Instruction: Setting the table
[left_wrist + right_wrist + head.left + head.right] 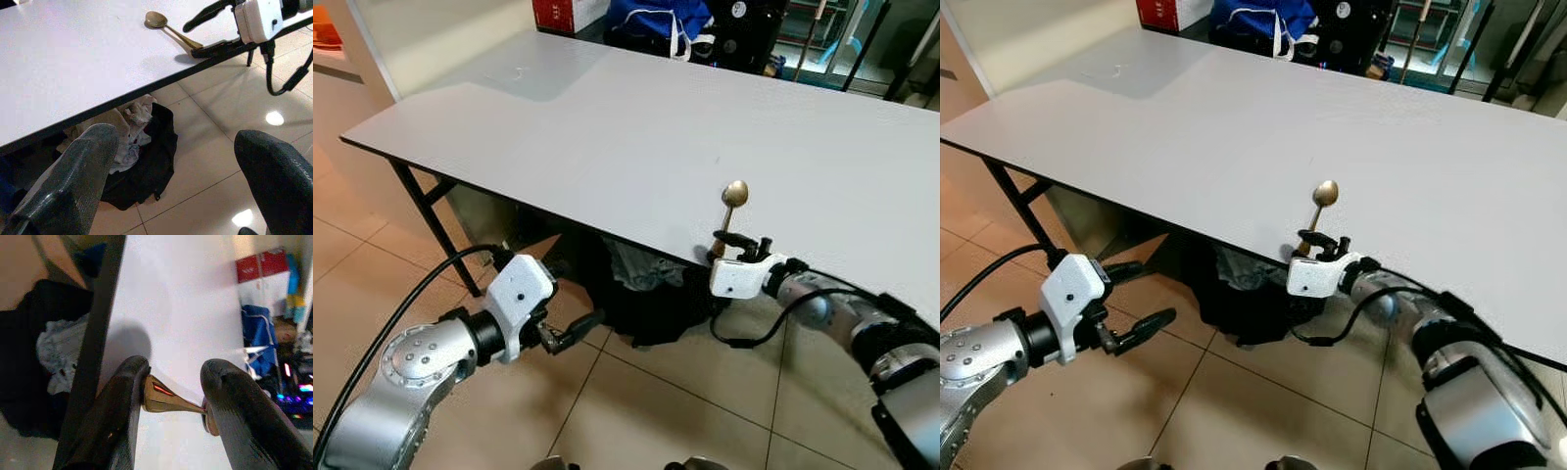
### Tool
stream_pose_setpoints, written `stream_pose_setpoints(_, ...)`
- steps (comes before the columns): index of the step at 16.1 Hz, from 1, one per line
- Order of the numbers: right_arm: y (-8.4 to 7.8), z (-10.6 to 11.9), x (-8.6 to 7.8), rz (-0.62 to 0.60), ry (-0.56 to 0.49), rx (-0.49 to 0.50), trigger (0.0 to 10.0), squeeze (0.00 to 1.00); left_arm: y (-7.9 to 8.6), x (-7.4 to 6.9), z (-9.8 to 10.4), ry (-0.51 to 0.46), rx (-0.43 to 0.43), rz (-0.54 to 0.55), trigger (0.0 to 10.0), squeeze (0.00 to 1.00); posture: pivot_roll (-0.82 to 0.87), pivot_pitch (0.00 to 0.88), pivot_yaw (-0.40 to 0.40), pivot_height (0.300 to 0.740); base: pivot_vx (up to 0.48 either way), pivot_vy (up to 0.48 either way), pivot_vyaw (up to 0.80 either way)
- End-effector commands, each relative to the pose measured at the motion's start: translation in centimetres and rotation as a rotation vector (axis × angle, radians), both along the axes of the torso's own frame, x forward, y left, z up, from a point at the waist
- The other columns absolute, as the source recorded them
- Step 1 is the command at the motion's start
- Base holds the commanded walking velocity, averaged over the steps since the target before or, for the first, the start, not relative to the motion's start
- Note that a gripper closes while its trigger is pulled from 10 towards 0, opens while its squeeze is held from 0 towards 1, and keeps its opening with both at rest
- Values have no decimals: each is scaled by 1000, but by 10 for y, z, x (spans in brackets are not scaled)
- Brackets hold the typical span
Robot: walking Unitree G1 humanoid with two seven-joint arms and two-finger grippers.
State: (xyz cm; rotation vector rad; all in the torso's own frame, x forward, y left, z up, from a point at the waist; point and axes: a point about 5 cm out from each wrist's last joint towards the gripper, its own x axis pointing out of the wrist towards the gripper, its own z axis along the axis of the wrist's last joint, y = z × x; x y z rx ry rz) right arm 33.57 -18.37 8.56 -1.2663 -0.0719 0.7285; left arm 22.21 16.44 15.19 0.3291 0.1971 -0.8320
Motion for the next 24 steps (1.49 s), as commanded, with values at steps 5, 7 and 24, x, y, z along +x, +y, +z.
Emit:
stream_pose_setpoints(5,-7,13,0,71,130,31,10000,0,-1,2,1,6,7,-18,10000,0,39,35,4,740,0,0,0)
stream_pose_setpoints(7,-8,15,-1,79,201,70,10000,0,-1,3,1,5,7,-19,10000,0,39,32,6,740,0,0,0)
stream_pose_setpoints(24,-5,58,-34,-789,-80,1445,10000,0,-16,69,21,-381,-15,584,10000,0,-27,45,43,740,0,198,-141)
